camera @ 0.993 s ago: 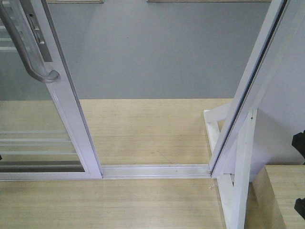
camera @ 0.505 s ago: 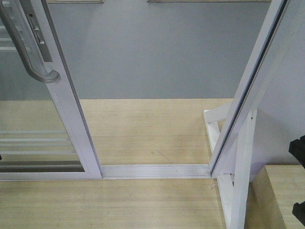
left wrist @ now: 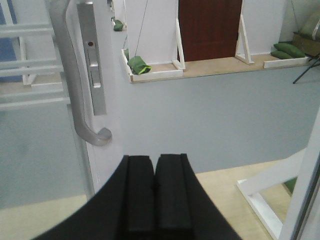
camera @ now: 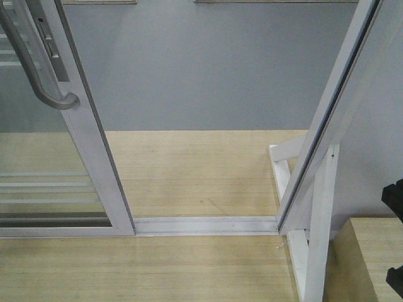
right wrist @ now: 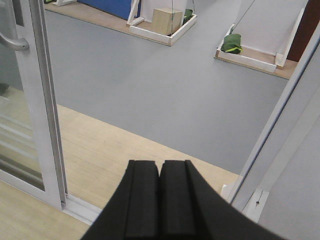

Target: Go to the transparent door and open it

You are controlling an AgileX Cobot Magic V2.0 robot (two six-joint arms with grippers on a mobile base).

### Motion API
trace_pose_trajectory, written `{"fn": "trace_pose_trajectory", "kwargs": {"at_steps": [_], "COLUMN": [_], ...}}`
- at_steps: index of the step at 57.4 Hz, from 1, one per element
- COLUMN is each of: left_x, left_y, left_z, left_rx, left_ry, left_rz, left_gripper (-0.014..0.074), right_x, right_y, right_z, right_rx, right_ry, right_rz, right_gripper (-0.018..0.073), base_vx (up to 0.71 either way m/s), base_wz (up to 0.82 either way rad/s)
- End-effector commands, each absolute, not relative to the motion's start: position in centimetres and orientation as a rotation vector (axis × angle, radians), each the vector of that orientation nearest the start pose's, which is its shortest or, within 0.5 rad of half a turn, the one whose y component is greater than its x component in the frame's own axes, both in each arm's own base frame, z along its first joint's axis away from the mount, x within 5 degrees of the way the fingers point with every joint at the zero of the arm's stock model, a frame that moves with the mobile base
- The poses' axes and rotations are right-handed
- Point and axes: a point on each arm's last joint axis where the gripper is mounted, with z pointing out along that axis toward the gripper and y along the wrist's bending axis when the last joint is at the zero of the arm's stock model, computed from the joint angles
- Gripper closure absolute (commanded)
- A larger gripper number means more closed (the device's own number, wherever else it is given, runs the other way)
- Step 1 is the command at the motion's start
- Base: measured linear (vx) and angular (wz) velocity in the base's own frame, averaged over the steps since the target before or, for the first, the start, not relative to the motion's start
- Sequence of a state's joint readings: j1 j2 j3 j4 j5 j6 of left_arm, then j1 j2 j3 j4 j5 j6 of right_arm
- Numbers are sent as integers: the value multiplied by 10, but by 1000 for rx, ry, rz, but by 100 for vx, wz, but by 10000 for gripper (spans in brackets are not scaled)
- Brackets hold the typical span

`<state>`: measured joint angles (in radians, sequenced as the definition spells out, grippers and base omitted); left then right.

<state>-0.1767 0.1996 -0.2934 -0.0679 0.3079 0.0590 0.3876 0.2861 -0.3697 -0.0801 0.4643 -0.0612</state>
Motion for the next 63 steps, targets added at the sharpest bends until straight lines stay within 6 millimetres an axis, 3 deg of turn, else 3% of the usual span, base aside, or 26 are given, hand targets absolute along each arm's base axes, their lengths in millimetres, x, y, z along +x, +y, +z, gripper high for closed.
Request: {"fn": "trace_pose_trajectory", "kwargs": {"at_steps": [1, 8, 27, 63], "left_x": [64, 63, 57, 56], "left_y": [-13, -11, -5, -5], "left_z": [286, 266, 186, 182], "left_rx": [150, 132, 49, 56], "left_ry": [1575, 1574, 1605, 1664], "left_rz": [-152, -136, -81, -79], "left_gripper": [593, 593, 593, 593], "right_x": [68, 68, 68, 68], "right_y": [24, 24, 24, 24], "right_z": [293, 293, 293, 293], "right_rx": [-431, -431, -431, -431], "right_ry": [1713, 1713, 1714, 1714], "right_rz": [150, 150, 150, 150], "right_gripper": [564, 564, 564, 564], "base_vx": [0, 0, 0, 0], "base_wz": [0, 0, 0, 0]}}
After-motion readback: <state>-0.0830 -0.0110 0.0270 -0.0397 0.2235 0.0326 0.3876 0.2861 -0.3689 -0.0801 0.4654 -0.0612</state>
